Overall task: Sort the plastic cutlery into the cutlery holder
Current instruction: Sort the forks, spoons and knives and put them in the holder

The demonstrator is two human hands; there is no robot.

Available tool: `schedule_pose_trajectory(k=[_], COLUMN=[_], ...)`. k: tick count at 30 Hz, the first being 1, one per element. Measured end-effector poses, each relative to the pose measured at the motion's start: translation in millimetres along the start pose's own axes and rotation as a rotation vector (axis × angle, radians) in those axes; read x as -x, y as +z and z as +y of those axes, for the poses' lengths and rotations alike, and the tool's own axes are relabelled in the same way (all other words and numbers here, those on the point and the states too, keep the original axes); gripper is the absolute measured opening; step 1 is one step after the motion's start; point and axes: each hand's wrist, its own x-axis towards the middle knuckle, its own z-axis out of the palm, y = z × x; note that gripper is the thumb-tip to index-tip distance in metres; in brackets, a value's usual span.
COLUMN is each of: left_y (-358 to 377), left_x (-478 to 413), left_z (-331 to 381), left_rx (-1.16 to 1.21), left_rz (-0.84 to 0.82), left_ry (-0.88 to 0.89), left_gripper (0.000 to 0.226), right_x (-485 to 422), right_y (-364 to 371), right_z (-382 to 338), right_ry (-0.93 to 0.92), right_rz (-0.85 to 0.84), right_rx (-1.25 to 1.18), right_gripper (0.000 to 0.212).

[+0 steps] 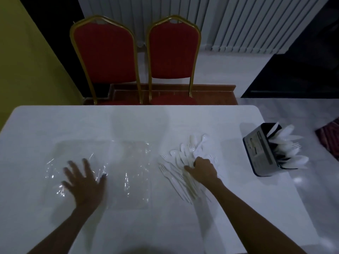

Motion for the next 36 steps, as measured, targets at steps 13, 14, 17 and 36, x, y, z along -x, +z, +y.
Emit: schedule_pose_trajectory(k=[13,14,17,36], left_y=[59.9,60.4,59.2,93.2], left_x=[52.4,51.1,47.8,83.0], left_z=[70.1,68.0,65.5,141.6], left_rx=[-0.155,-0.161,-0.166,-0.004], left_rz=[-0.356,-0.352,-0.354,-0.363], left_ry=[0.031,0.027,-0.004,0.719], left_gripper=[0.085,0.084,0.083,0.061], right_x=[-59.1,-61.6,-61.6,0.0], right_y=[-26.3,-26.8,-30.5,0.5], right_z=[-3.0,-1.7,9.2,55.3], right_ry=[0.193,0.215,0.167,-0.526], right_rz=[0.141,0.127,0.139,-0.003], right_rx=[-0.401,-0.438,-0.442,0.07], right_gripper=[0.051,0.049,0.036,0.03])
